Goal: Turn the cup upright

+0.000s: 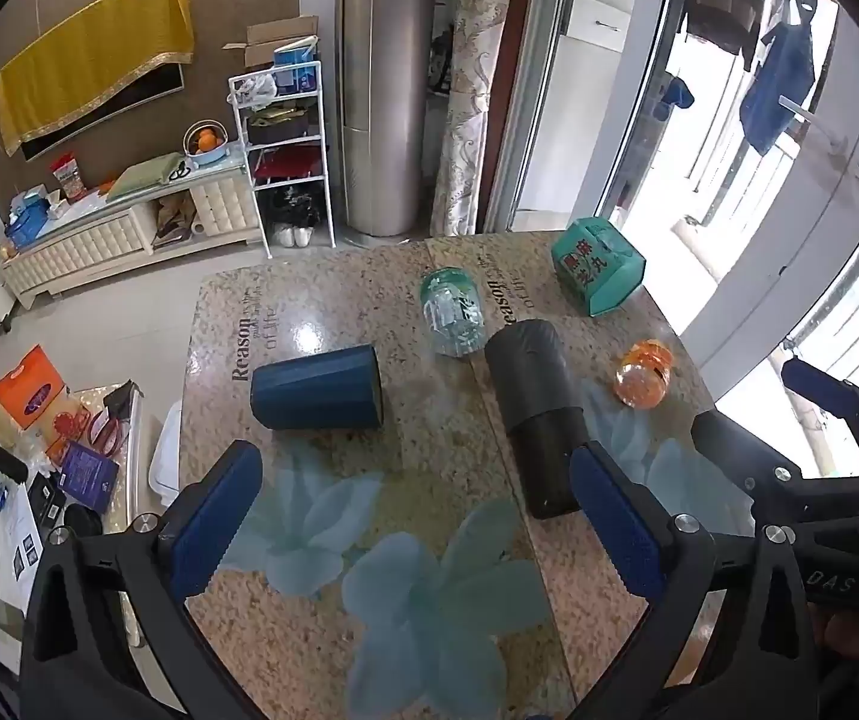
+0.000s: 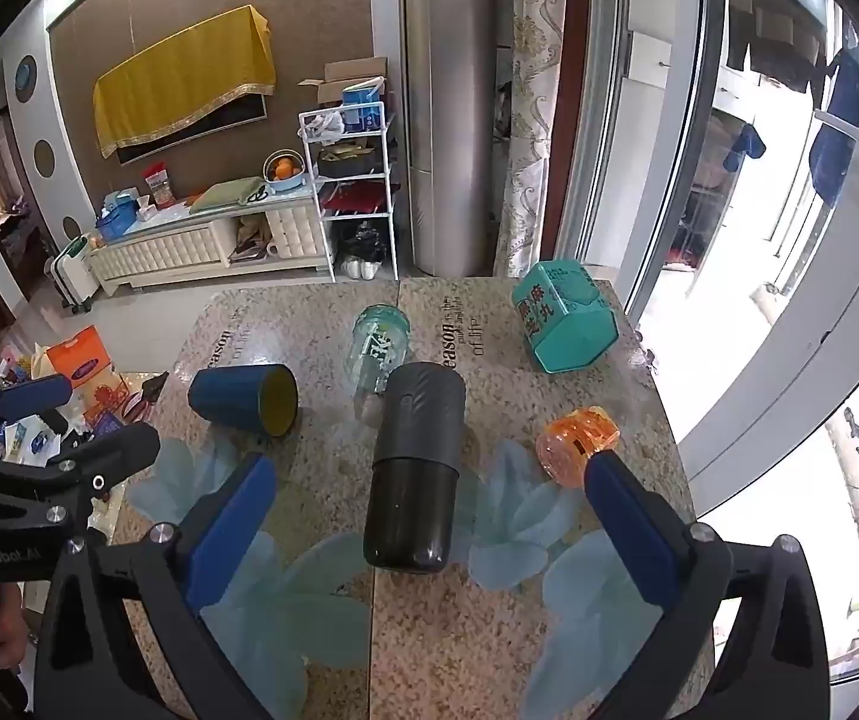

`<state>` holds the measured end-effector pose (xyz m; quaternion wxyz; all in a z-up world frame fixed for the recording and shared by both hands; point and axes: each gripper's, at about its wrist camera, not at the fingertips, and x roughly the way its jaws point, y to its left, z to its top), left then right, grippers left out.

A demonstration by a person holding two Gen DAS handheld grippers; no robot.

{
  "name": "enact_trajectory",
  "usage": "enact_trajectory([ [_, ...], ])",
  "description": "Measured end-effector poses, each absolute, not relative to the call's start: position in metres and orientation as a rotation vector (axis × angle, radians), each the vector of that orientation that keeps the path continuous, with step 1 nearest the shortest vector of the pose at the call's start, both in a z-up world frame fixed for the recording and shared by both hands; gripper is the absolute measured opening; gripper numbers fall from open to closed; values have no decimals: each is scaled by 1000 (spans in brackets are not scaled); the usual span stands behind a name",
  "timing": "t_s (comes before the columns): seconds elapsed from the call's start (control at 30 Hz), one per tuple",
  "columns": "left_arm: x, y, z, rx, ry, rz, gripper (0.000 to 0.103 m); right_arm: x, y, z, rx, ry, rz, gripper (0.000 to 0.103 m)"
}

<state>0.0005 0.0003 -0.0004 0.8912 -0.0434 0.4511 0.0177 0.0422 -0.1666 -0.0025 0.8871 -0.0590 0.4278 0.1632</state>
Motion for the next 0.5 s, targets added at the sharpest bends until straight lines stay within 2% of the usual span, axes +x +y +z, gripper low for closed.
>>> enact_trajectory([
  [0.5, -10, 5, -4, -114, 939, 26, 103, 34, -166, -3, -107, 880, 348, 103],
])
